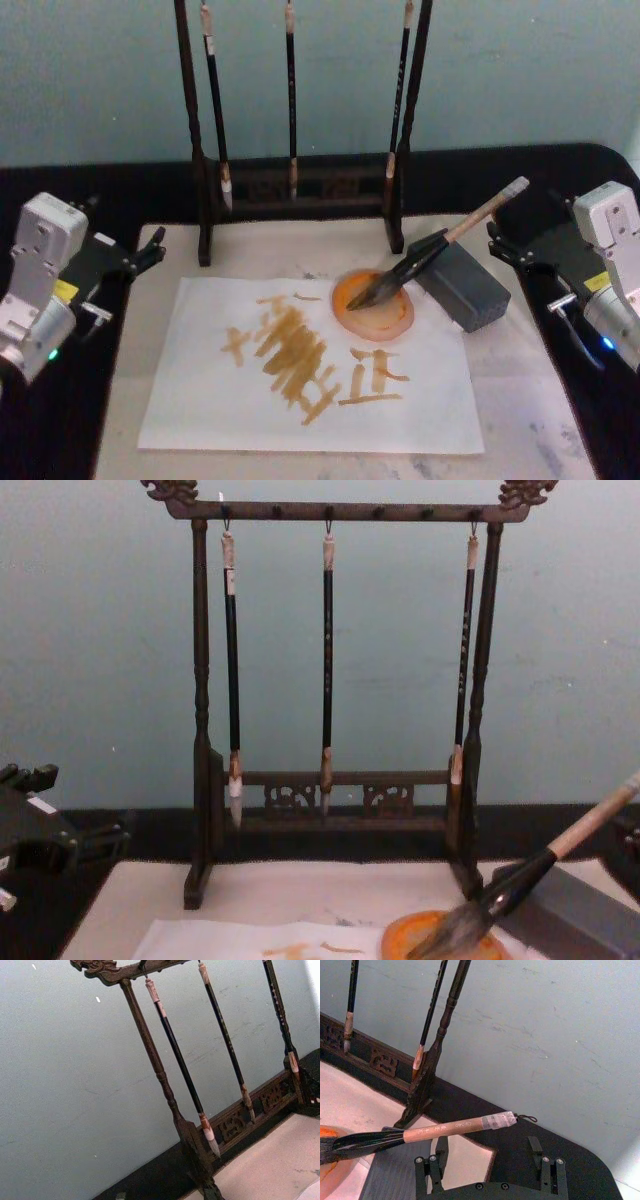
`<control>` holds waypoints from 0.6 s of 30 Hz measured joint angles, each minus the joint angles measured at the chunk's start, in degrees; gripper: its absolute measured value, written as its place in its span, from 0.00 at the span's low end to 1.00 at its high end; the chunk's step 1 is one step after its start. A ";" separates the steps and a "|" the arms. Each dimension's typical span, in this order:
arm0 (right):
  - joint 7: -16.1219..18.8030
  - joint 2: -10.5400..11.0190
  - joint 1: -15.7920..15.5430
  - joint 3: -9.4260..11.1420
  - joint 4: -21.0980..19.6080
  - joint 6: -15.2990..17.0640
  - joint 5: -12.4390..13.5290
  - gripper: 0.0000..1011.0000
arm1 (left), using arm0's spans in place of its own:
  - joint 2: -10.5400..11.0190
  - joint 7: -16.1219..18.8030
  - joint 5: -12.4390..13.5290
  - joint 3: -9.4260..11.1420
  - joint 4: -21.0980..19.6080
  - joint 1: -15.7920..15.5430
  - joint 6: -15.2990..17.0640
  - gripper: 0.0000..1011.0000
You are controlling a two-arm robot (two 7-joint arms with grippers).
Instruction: Pick up the brush from the inkstone, write on the paper, then place the brush back to its original position.
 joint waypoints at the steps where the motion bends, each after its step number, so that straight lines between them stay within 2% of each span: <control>1: 0.00 0.00 0.00 0.00 0.00 0.00 0.00 0.99 | 0.00 0.00 0.00 0.00 0.00 0.00 0.00 1.00; 18: 0.00 0.00 0.00 0.00 0.00 0.00 0.00 0.99 | 0.00 0.00 0.00 0.00 0.00 0.00 0.00 1.00</control>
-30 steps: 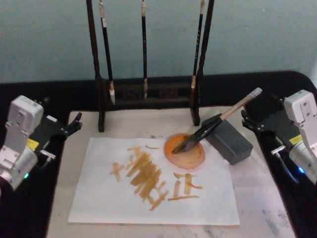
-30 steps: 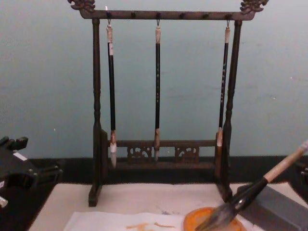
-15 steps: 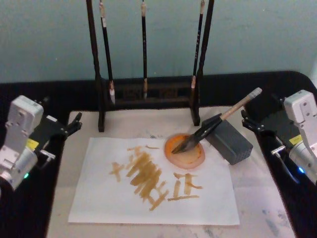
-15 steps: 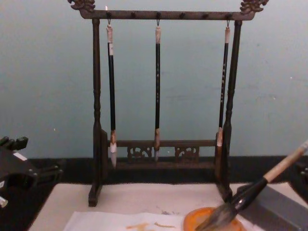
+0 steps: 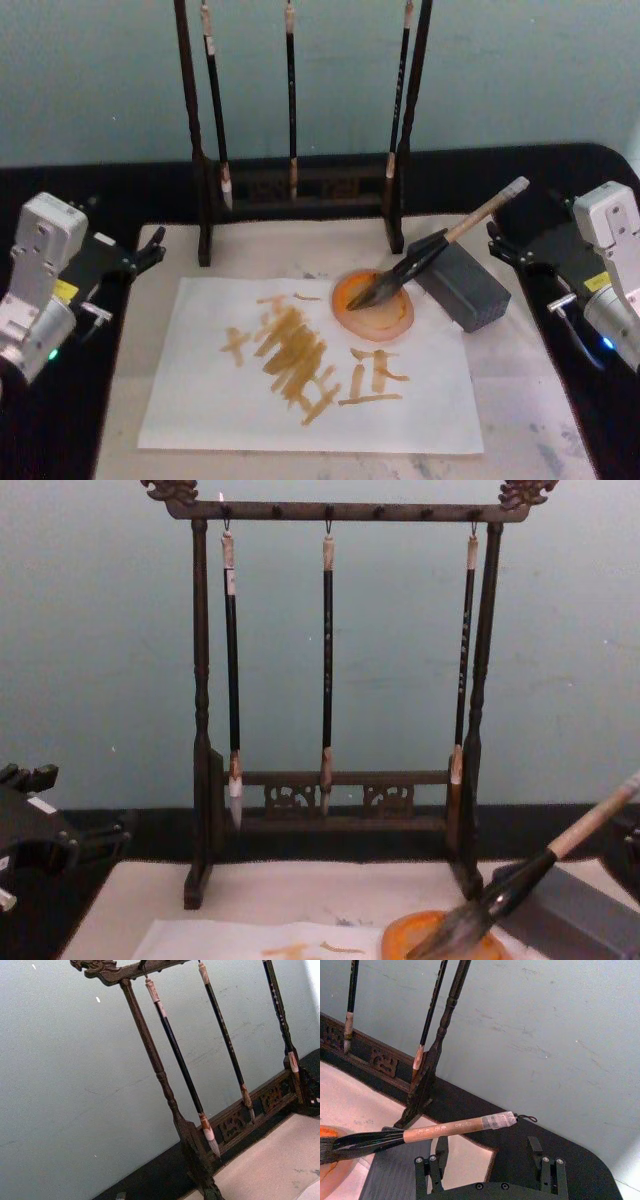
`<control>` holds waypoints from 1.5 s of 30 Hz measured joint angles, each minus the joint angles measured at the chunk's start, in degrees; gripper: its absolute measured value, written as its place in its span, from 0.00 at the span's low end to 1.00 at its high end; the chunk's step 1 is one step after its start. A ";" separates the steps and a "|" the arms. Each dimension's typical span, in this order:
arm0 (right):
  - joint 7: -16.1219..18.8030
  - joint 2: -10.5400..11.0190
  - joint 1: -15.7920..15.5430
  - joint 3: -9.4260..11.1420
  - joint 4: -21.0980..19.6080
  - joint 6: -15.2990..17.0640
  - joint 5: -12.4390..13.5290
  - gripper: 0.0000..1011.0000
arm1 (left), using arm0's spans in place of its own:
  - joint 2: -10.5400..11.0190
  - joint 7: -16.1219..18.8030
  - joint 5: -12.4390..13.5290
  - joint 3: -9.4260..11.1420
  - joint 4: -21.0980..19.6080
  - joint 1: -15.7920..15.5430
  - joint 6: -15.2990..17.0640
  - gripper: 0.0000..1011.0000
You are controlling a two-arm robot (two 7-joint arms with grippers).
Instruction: Pick up the brush from the inkstone, write on the paper, then place the brush back to its original position.
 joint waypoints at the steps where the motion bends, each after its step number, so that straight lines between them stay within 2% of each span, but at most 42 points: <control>1: 0.00 0.00 0.00 0.00 0.00 0.00 0.00 0.99 | 0.00 0.00 0.00 0.00 0.00 0.00 0.00 1.00; 33: 0.00 0.00 0.00 0.00 0.00 0.00 0.00 0.99 | 0.00 0.00 0.00 0.00 0.00 0.00 0.00 1.00; 38: 0.80 -0.43 -0.51 0.88 -0.34 0.03 0.53 0.99 | 0.00 0.00 0.00 0.00 0.00 0.00 0.00 1.00; 45: 2.13 -1.11 -2.82 3.25 -2.94 0.99 3.05 0.99 | 0.00 0.00 0.00 0.00 0.00 0.00 0.00 1.00</control>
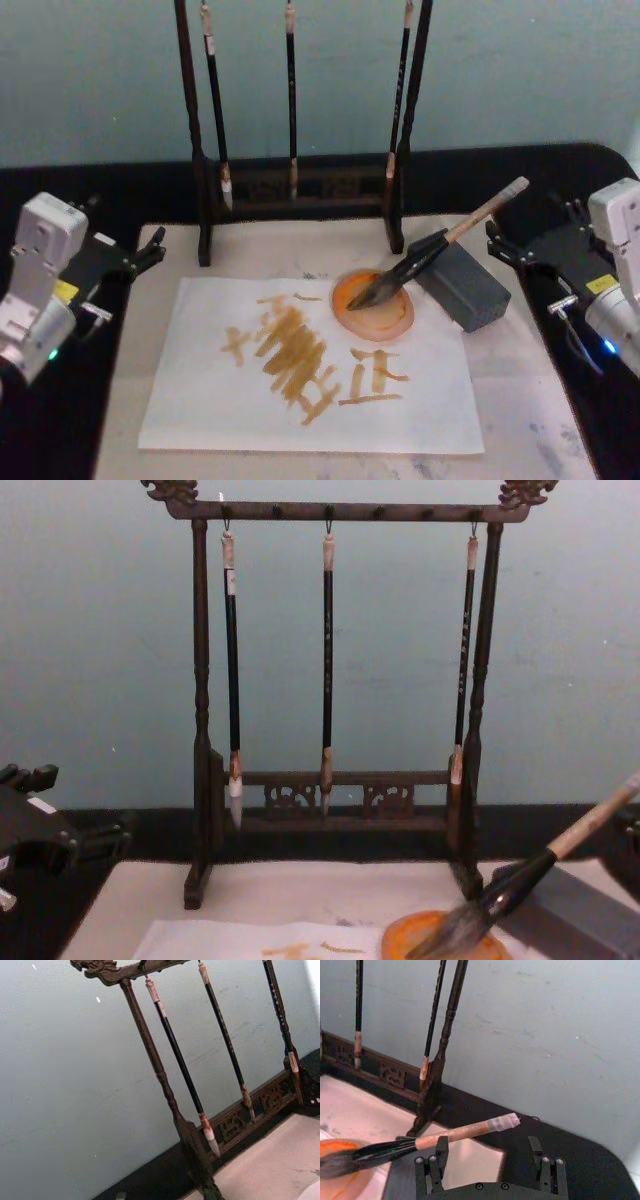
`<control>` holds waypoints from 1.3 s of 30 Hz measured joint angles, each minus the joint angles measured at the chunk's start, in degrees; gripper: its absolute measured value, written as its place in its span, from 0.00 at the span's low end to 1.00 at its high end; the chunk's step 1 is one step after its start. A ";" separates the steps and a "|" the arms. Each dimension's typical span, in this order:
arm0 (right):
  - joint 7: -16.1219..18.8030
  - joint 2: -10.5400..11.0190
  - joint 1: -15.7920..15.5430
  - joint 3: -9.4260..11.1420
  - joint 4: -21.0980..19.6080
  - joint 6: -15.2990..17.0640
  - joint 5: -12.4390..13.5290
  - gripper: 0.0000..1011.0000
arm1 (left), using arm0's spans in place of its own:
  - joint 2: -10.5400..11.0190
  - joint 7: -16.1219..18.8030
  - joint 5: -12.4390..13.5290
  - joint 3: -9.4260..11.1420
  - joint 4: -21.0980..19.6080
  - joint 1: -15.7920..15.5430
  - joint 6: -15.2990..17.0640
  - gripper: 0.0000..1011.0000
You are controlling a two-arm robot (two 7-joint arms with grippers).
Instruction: Pick up the brush from the inkstone, write on the paper, then place the brush back to its original position.
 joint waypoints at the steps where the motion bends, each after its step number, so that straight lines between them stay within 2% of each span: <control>1: 0.35 -0.14 -0.66 0.61 -0.82 0.52 0.98 0.99 | 0.00 0.00 0.00 0.00 0.00 0.00 0.00 1.00; 5: 1.33 -0.62 -2.11 2.05 -2.44 1.77 3.59 0.99 | 0.00 0.00 0.00 0.00 0.00 0.00 0.00 1.00; 13: 4.03 -3.18 -5.17 5.93 -5.17 5.74 11.86 0.99 | 0.00 0.00 0.00 0.00 0.00 0.00 0.00 1.00; 14: 4.54 -3.91 -5.48 6.71 -5.35 6.60 13.49 0.99 | 0.00 0.00 0.00 0.00 0.00 0.00 0.00 1.00; 15: 4.54 -3.91 -5.48 6.71 -5.35 6.60 13.49 0.99 | 0.00 0.00 0.00 0.00 0.00 0.00 0.00 1.00; 16: 5.13 -4.60 -5.71 7.48 -5.43 7.61 15.40 0.99 | 0.00 0.00 0.00 0.00 0.00 0.00 0.00 1.00; 18: 5.79 -5.39 -5.86 8.26 -5.43 8.72 17.27 0.99 | 0.00 0.00 0.00 0.00 0.00 0.00 0.00 1.00; 19: 6.41 -6.08 -5.92 8.98 -5.39 9.84 19.01 0.99 | 0.00 0.00 0.00 0.00 0.00 0.00 0.00 1.00; 20: 6.93 -6.88 -5.93 9.74 -5.29 11.06 20.82 0.99 | 0.00 0.00 0.00 0.00 0.00 0.00 0.00 1.00; 21: 6.93 -6.88 -5.93 9.74 -5.29 11.06 20.82 0.99 | 0.00 0.00 0.00 0.00 0.00 0.00 0.00 1.00; 27: 8.53 -9.96 -5.20 12.10 -4.09 15.82 27.23 0.99 | 0.00 0.00 0.00 0.00 0.00 0.00 0.00 1.00; 31: 8.73 -10.81 -4.48 12.49 -3.20 17.29 29.64 0.99 | 0.00 0.00 0.00 0.00 0.00 0.00 0.00 1.00; 39: 8.26 -13.02 -2.33 13.31 -0.85 20.42 36.19 0.99 | 0.00 0.00 0.00 0.00 0.00 0.00 0.00 1.00</control>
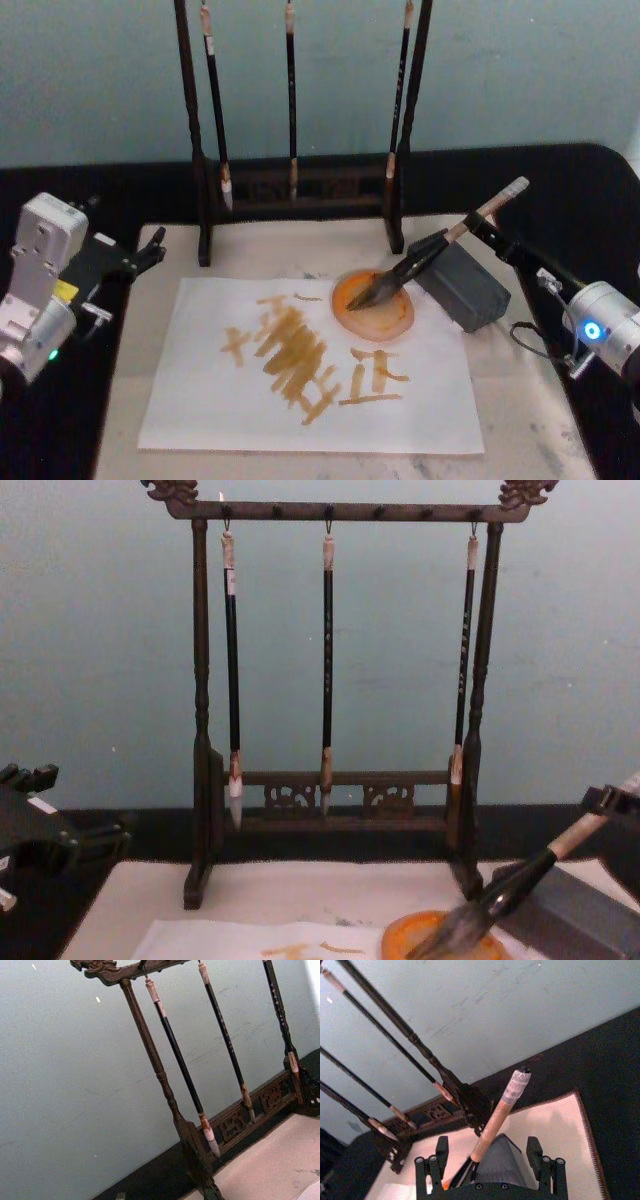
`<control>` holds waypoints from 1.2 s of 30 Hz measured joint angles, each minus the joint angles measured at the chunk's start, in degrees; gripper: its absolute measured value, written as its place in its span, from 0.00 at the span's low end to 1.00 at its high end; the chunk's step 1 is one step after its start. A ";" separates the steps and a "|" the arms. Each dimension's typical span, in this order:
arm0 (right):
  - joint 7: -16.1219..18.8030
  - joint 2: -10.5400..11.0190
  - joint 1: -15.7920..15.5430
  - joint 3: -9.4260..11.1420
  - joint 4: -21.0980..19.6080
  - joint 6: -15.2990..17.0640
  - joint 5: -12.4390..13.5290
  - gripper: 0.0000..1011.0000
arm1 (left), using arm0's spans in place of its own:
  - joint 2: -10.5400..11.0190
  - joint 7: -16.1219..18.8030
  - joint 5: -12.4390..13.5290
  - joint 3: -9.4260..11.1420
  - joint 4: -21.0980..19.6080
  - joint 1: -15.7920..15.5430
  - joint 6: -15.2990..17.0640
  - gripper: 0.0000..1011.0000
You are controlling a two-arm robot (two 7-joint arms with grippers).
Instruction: Pick up the brush from the inkstone, write on the paper, then place the brush back to its original position.
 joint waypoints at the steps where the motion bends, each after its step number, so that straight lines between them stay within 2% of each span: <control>1: -0.06 -0.21 0.20 0.08 0.23 0.17 0.55 0.99 | 0.00 0.00 0.00 0.00 0.00 0.00 0.00 1.00; 5: -0.98 -1.51 1.44 0.30 1.58 0.89 3.13 0.99 | 0.00 0.00 0.00 0.00 0.00 0.00 0.00 1.00; 12: -1.75 -2.61 2.87 -0.12 3.13 0.97 5.31 0.99 | 0.00 0.00 0.00 0.00 0.00 0.00 0.00 1.00; 26: -1.10 -2.99 6.58 -2.35 8.12 -0.19 7.08 0.99 | 0.00 0.00 0.00 0.00 0.00 -0.01 0.00 1.00; 36: -0.42 -2.40 7.24 -4.07 8.49 -0.49 8.15 0.99 | 0.00 0.00 0.00 0.00 0.00 0.00 0.00 1.00</control>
